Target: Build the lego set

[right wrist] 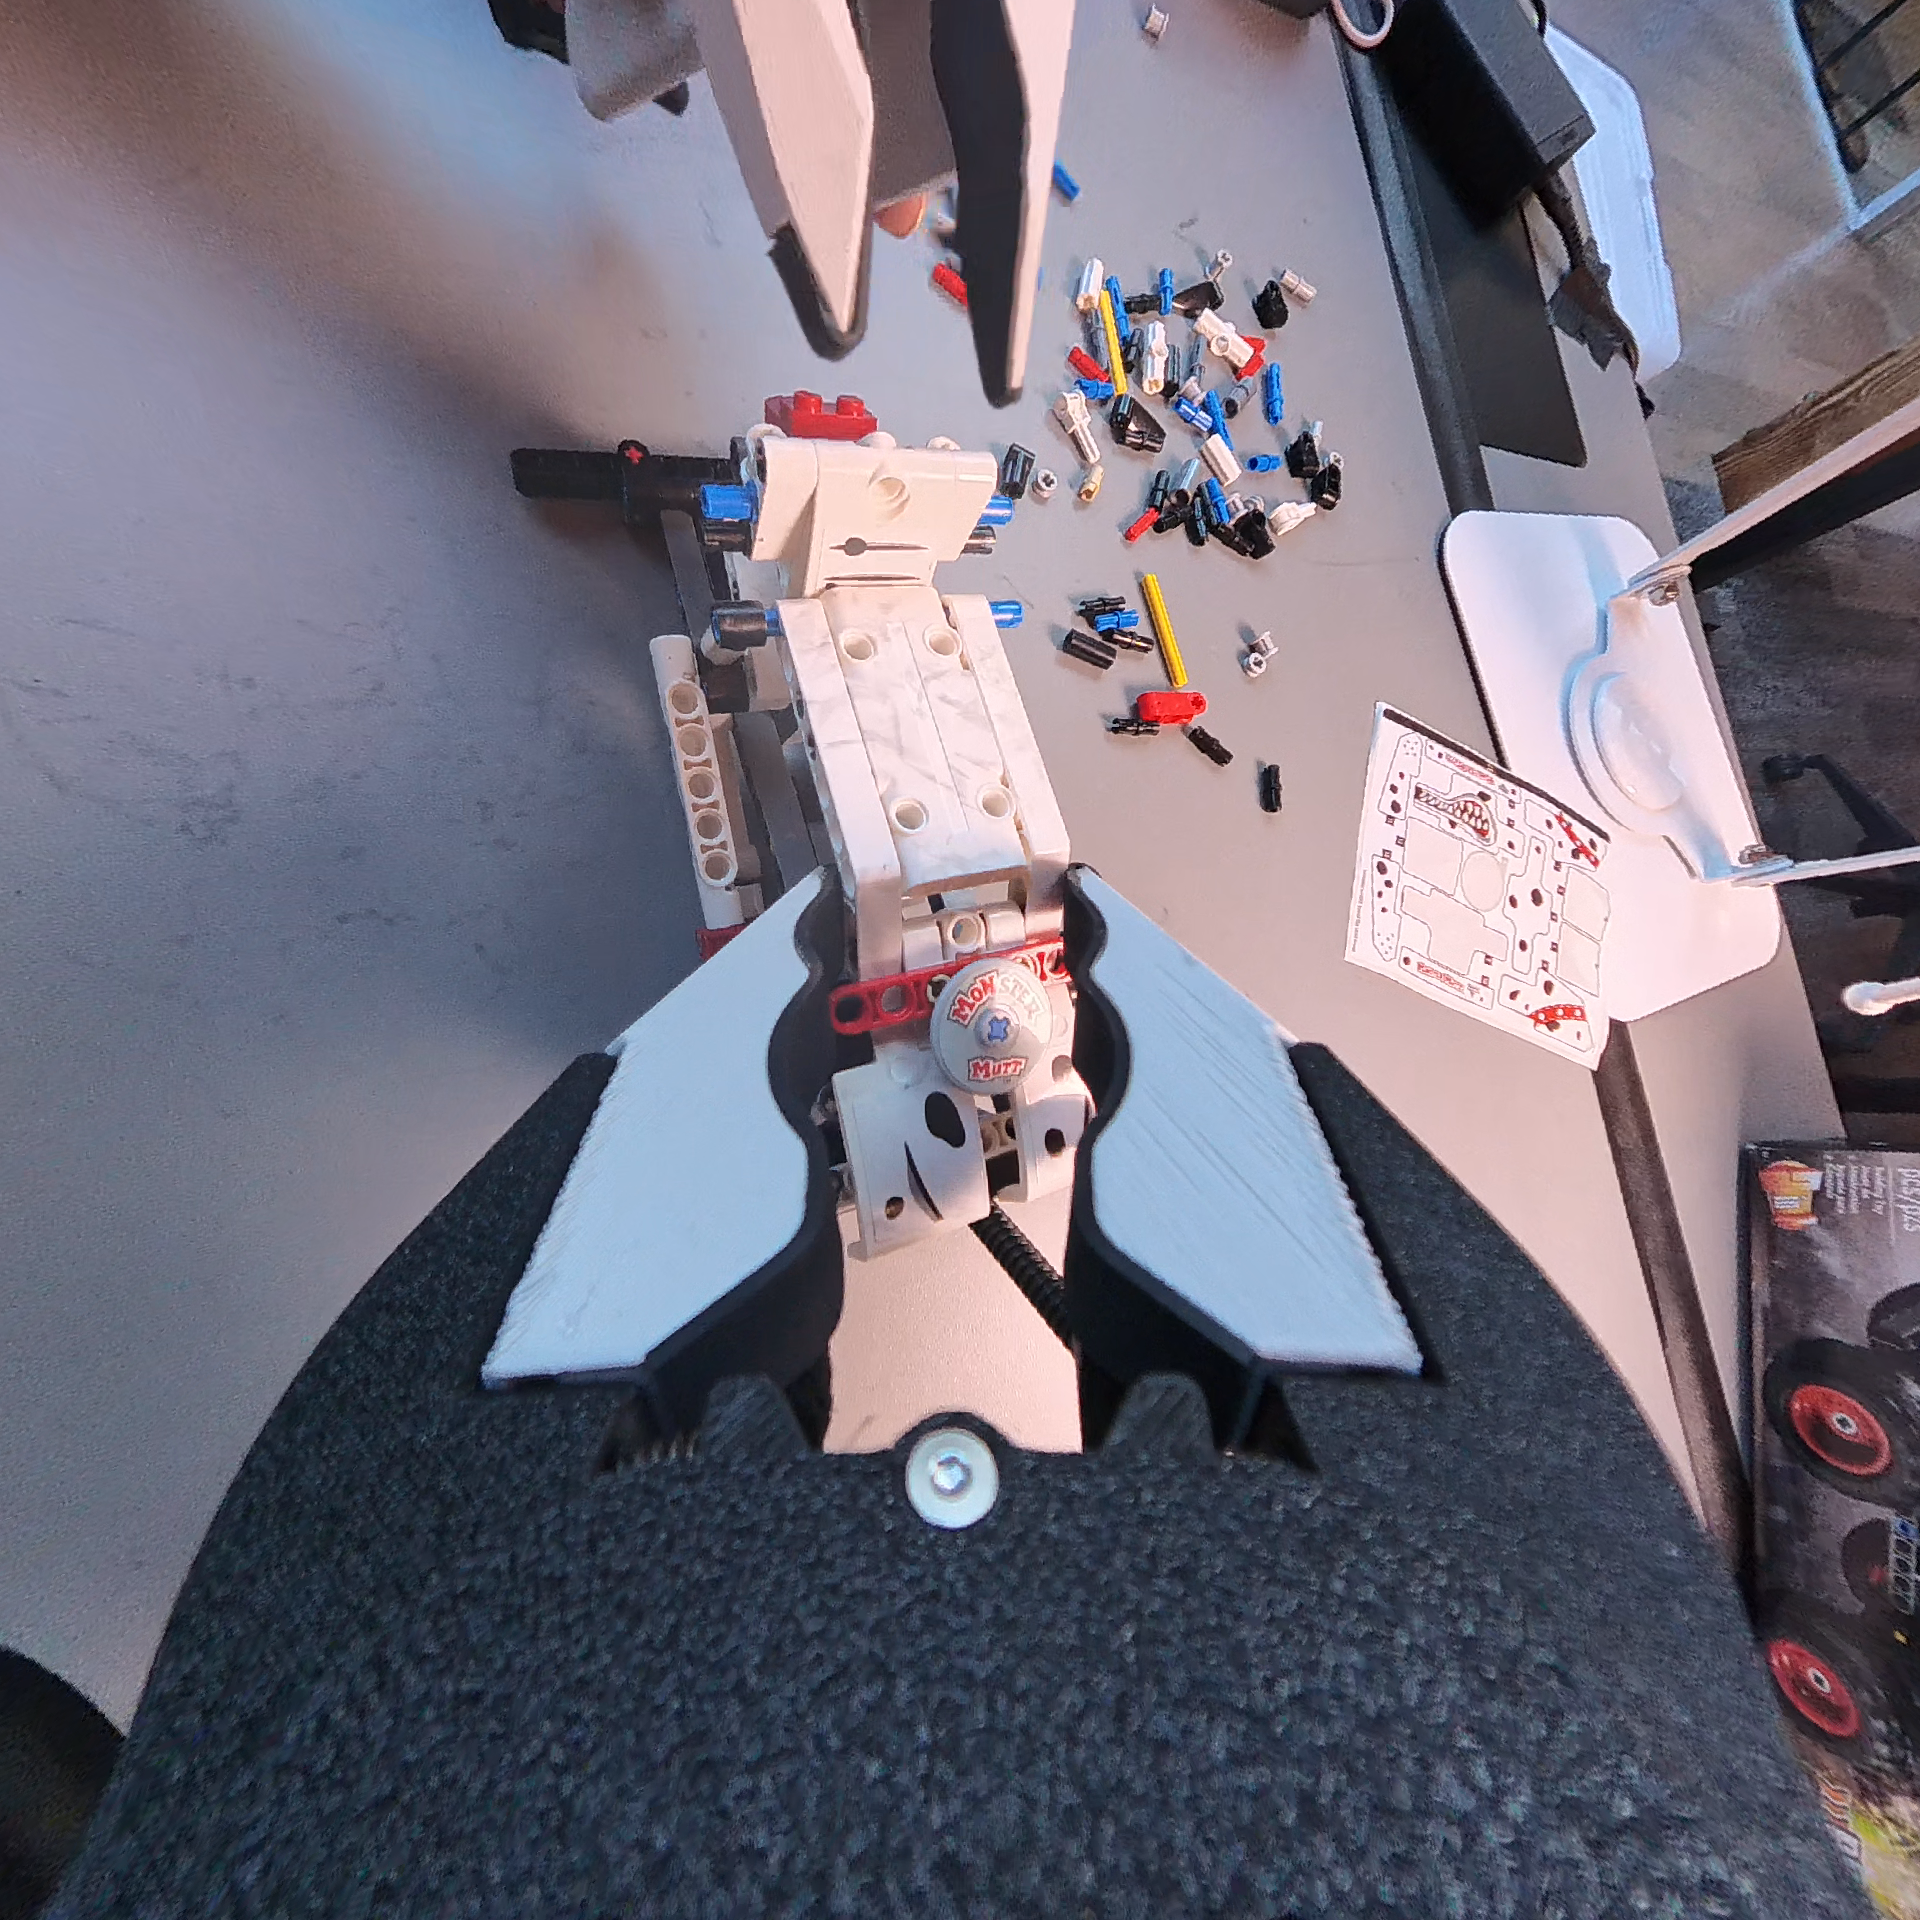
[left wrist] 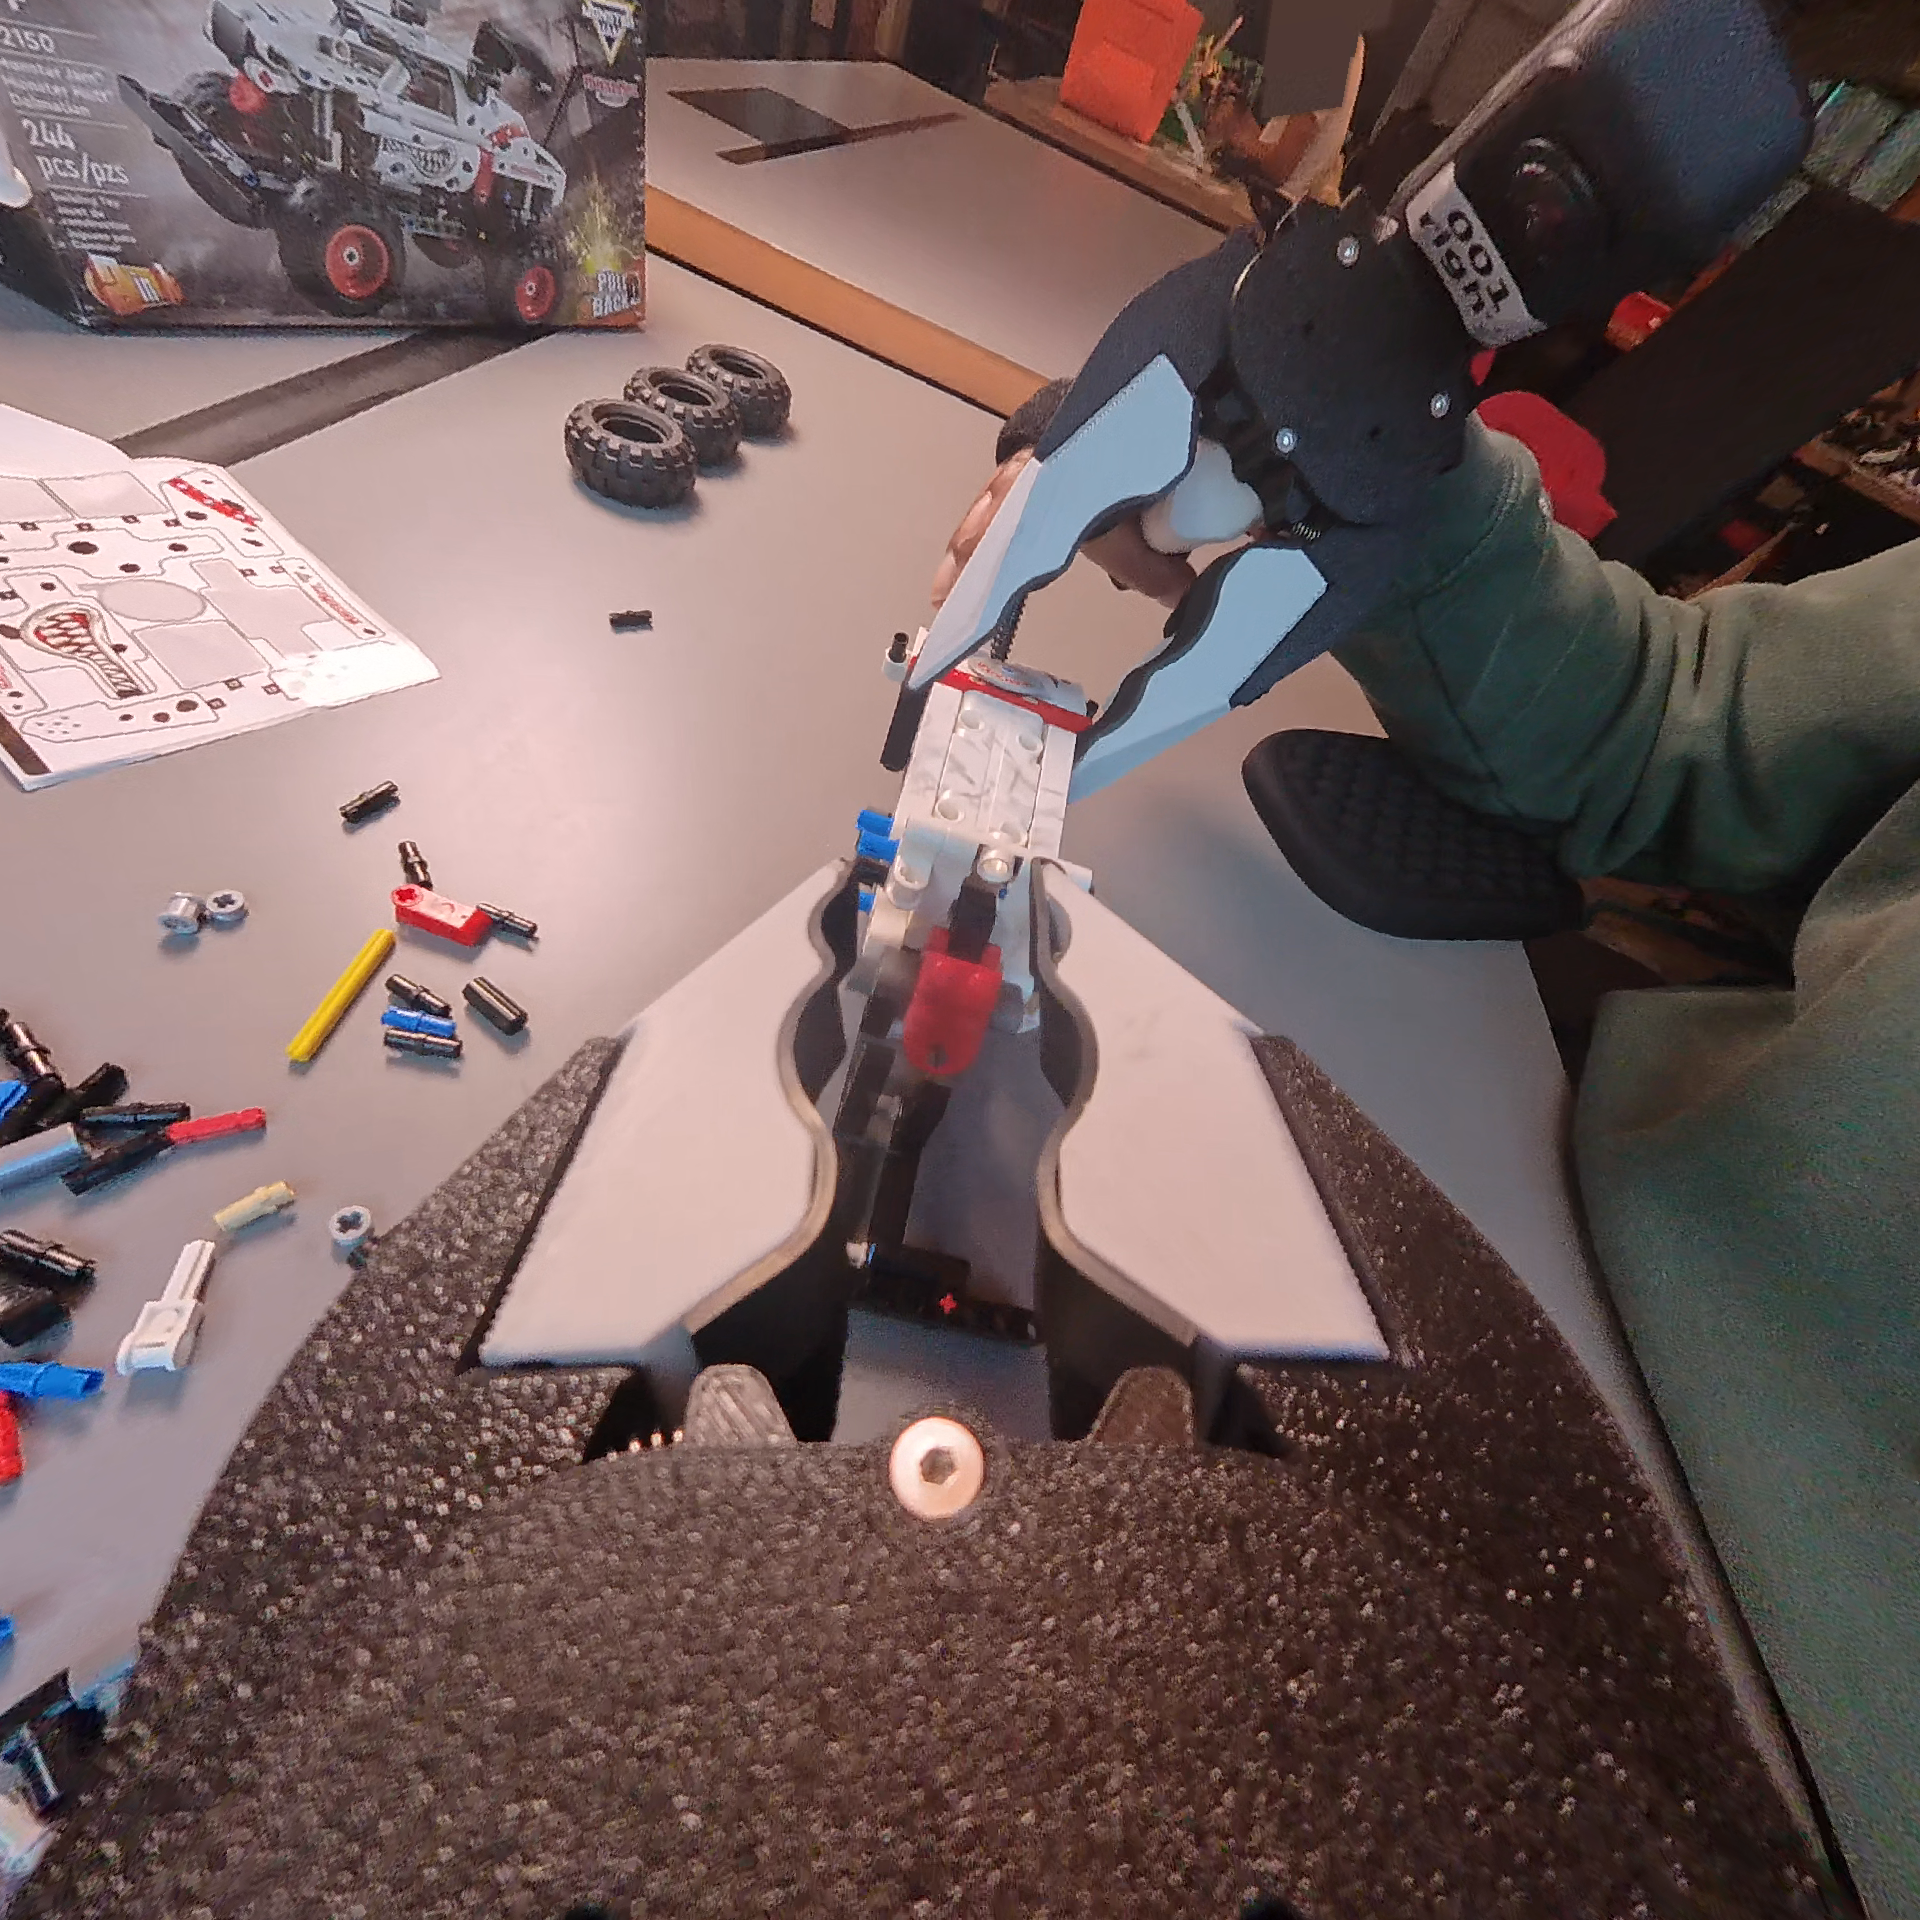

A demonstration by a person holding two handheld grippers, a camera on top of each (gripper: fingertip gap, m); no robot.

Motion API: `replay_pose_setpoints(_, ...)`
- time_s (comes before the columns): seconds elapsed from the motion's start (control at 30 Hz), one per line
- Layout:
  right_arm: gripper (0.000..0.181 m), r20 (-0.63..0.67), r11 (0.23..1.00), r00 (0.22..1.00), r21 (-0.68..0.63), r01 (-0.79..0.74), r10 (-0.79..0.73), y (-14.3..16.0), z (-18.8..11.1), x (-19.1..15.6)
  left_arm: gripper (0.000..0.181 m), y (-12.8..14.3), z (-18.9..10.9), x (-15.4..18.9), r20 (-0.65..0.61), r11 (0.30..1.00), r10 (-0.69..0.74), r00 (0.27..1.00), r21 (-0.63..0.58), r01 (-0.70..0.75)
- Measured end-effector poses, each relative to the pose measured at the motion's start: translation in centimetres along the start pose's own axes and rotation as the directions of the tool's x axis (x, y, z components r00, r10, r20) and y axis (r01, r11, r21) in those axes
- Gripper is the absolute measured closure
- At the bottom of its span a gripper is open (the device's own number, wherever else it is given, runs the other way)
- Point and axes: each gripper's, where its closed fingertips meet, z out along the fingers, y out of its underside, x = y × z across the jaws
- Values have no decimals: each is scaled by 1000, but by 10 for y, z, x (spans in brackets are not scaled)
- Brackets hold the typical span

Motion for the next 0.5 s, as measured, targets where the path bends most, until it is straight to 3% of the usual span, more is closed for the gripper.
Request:
replay_pose_setpoints(0.33, 140, -34, 1000, 999, -18, 24, -25, 4, 1, 5, 155, 6, 14, 0, 17, 1000, -8, 1000, -26, 8)
replay_pose_setpoints(0.5, 140, -32, 1000, 999, 9, 23, -23, 5, 1, 7, 151, 2, -1, -2, 1, 1000, 8, 1000, -8, -8)
